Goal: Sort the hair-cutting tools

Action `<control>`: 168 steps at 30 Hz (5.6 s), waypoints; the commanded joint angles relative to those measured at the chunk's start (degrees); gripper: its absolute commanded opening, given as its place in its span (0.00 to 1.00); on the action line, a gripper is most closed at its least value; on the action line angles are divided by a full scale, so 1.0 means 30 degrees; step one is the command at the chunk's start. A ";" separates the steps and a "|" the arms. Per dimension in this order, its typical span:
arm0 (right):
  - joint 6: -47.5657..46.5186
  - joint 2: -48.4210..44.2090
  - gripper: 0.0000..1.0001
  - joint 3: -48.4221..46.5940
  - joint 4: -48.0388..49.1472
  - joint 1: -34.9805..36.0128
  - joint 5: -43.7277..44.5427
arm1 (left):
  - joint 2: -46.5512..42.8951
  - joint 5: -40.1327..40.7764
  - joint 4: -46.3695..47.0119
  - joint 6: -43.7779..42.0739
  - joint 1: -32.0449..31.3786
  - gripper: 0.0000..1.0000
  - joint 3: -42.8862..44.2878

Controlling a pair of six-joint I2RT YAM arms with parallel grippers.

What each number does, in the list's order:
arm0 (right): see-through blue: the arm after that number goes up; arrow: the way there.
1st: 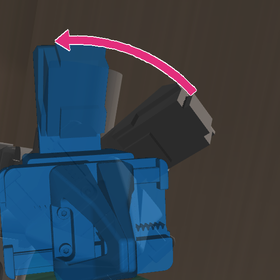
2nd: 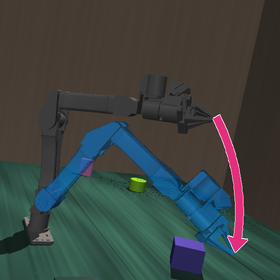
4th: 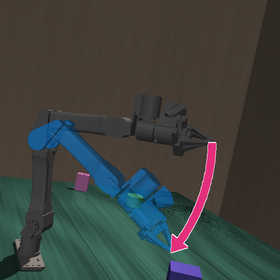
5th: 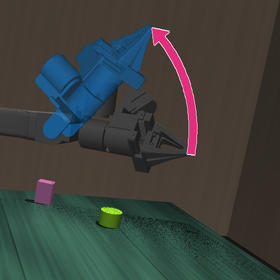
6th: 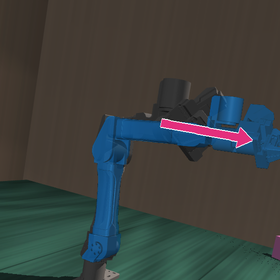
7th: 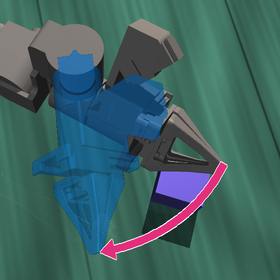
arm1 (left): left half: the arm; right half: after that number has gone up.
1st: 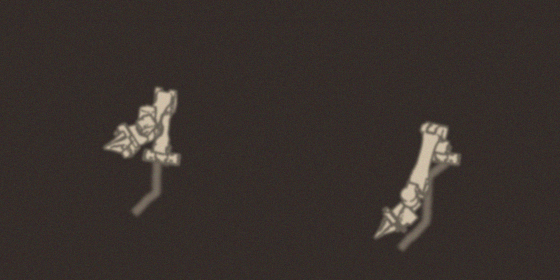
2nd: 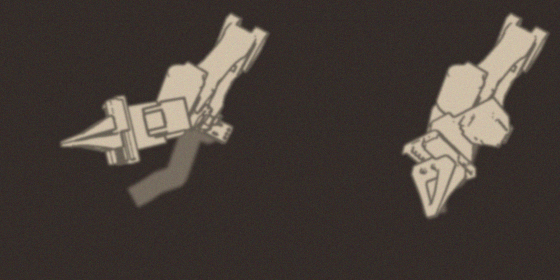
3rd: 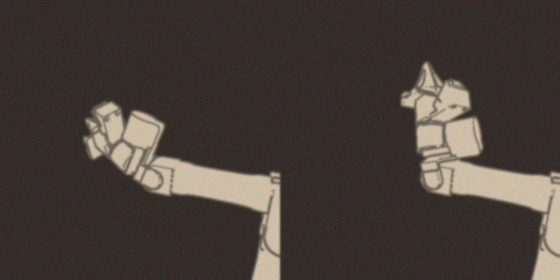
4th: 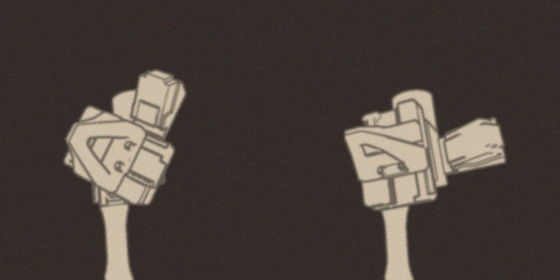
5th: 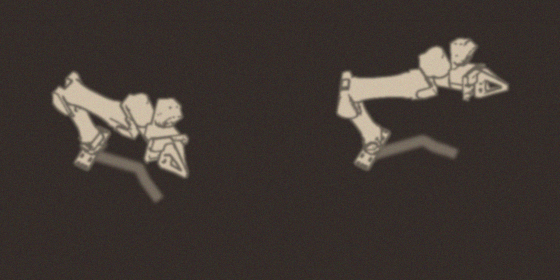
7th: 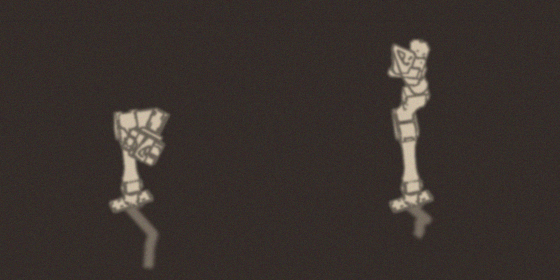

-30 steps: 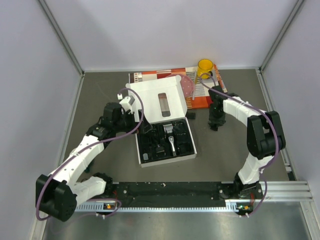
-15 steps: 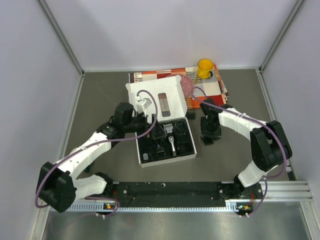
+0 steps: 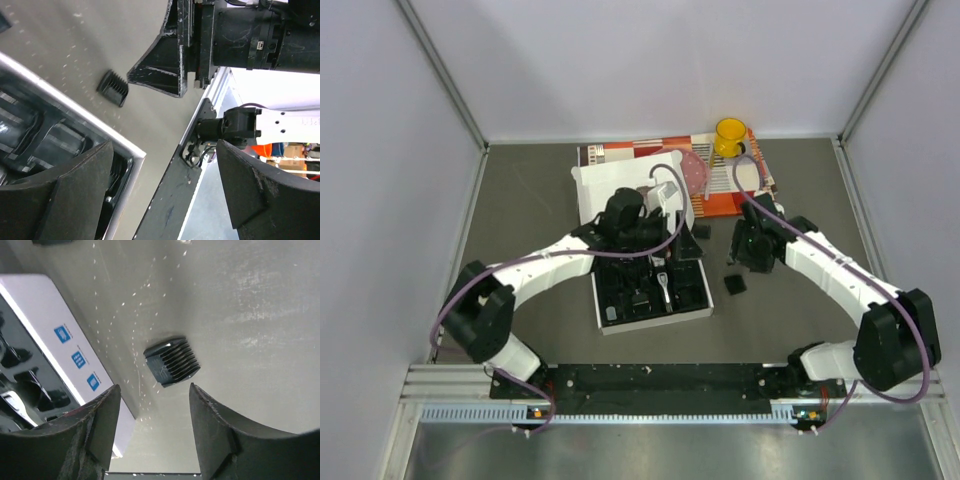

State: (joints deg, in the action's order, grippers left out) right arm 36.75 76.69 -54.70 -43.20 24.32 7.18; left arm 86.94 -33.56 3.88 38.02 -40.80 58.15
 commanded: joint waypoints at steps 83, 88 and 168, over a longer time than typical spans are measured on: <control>0.2720 0.3120 0.22 0.2998 0.4058 -0.3623 -0.1895 | 1.2389 0.9400 -0.3229 1.0473 -0.5093 0.31 0.7571; 0.2662 0.3091 0.22 0.2940 0.4029 -0.3652 -0.2129 | 1.2154 0.9459 -0.2847 1.0033 -0.5093 0.21 0.7540; 0.2252 -0.3706 0.56 0.2032 -0.0629 -0.3857 -0.1250 | 0.2719 -0.0680 -0.4077 0.0128 0.2114 0.00 0.0010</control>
State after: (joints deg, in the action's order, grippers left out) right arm 43.31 67.11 -48.38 -45.98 12.95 4.16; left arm 93.89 -36.38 -11.40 36.58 -34.59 56.84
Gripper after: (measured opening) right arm 0.566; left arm 0.010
